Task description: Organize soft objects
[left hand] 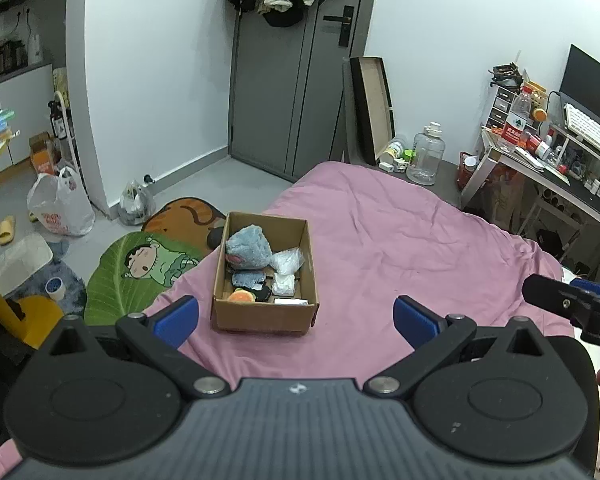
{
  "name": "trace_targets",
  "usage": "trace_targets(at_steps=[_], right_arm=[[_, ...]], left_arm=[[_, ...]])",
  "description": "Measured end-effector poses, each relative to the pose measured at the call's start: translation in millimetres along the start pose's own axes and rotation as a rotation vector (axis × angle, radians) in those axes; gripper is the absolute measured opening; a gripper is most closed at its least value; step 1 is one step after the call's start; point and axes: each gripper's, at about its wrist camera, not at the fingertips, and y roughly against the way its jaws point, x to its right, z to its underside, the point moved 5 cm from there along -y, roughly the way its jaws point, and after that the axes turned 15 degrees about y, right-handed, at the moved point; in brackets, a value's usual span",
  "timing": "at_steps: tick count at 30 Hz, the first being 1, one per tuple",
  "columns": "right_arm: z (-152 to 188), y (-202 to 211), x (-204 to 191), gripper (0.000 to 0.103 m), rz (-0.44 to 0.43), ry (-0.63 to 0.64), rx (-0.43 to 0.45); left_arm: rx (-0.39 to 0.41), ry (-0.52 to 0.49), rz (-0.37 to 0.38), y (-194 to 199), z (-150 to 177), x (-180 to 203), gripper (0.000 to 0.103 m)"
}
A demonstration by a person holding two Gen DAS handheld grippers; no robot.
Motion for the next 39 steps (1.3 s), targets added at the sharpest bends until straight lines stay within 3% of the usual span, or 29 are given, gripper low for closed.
trace_targets(at_steps=[39], right_arm=[[6.7,12.7,5.6,0.103,-0.022,-0.025,0.016]], left_arm=[[0.029,-0.022,-0.006,15.9,4.9,7.4,0.103]])
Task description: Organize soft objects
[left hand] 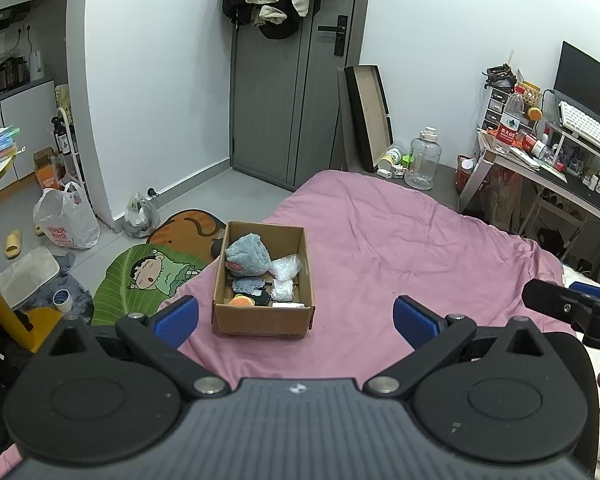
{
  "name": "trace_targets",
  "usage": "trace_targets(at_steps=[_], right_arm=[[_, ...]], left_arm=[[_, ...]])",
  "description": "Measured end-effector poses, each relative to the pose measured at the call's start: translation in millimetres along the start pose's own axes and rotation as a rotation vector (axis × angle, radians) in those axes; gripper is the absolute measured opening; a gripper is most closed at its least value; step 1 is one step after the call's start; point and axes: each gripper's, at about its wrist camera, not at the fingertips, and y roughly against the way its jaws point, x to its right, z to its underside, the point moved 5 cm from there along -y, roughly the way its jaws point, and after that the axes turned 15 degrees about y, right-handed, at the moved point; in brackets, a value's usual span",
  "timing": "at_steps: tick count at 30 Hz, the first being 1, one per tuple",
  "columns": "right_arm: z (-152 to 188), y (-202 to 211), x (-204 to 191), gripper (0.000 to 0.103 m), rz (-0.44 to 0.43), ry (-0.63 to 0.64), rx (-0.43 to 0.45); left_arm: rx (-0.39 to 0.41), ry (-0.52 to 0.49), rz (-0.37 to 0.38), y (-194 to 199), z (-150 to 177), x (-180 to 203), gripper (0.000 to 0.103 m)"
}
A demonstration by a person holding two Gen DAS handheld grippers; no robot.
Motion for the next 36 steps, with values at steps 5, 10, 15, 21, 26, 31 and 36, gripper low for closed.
trace_targets(at_steps=[5,10,15,21,26,31,36], right_arm=[[1.7,-1.6,2.6,0.103,0.002,0.000,-0.008],[1.5,-1.6,2.9,0.103,-0.001,-0.001,-0.008],[2.2,-1.4,2.6,0.103,-0.007,0.009,-0.011],[0.8,-2.8,3.1,0.103,-0.009,0.012,-0.015],[-0.1,-2.3,1.6,0.103,-0.009,0.017,-0.014],[-0.5,-1.6,0.0,0.103,-0.010,0.022,-0.013],[-0.4,-1.7,0.2,0.103,-0.010,0.026,-0.014]], left_arm=[[0.000,-0.003,0.000,-0.3,1.0,1.2,0.103],[-0.007,-0.005,-0.002,-0.1,1.2,2.5,0.103],[-0.007,-0.006,-0.003,-0.3,1.3,2.6,0.103],[-0.007,-0.004,-0.002,-1.2,-0.6,3.9,0.103],[-0.008,-0.005,-0.003,-1.4,-0.8,3.8,0.103],[-0.008,-0.004,-0.002,-1.6,-2.8,3.6,0.103],[-0.010,-0.001,-0.003,-1.9,-4.8,2.7,0.103]])
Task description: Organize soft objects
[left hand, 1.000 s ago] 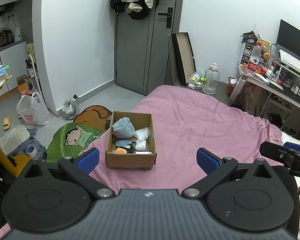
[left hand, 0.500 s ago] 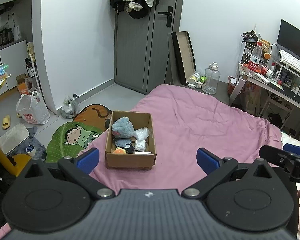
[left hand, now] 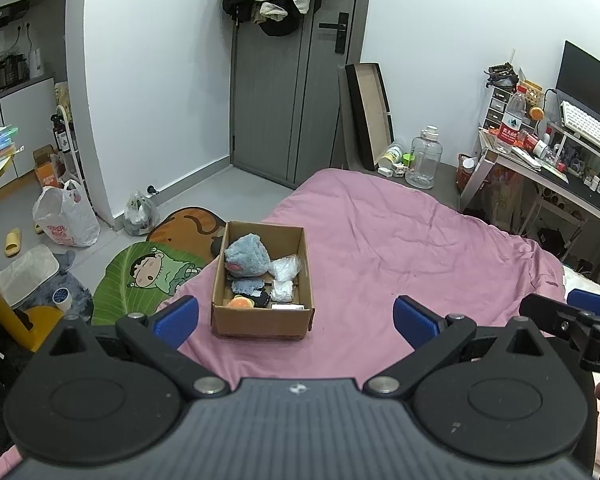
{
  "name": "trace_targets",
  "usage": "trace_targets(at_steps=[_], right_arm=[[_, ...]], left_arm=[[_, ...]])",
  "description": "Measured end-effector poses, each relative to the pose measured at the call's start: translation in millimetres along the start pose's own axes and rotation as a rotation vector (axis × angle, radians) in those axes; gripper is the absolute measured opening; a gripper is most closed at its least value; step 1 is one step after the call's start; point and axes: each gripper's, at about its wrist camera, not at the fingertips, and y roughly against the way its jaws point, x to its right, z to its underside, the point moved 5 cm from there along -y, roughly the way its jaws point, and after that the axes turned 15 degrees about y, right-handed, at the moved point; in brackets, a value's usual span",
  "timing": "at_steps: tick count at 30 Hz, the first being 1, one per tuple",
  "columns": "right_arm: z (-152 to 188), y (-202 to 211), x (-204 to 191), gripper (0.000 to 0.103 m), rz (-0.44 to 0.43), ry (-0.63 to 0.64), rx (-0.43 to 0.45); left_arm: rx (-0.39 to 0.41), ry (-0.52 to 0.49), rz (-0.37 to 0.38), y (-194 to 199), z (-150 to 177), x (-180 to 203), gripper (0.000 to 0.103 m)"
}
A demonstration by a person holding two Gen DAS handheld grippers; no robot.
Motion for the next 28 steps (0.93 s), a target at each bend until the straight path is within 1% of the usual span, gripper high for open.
trace_targets(at_steps=[15,28], right_arm=[[-1.3,-2.7,-0.1,0.103,0.001,0.003,-0.011],[1.1,-11.8,0.2,0.103,-0.003,-0.003,-0.029]], left_arm=[[-0.011,0.012,-0.007,-2.5,0.3,-3.9,0.103],[-0.014,0.003,-0.019,-9.0,-2.4,-4.0,0.103]])
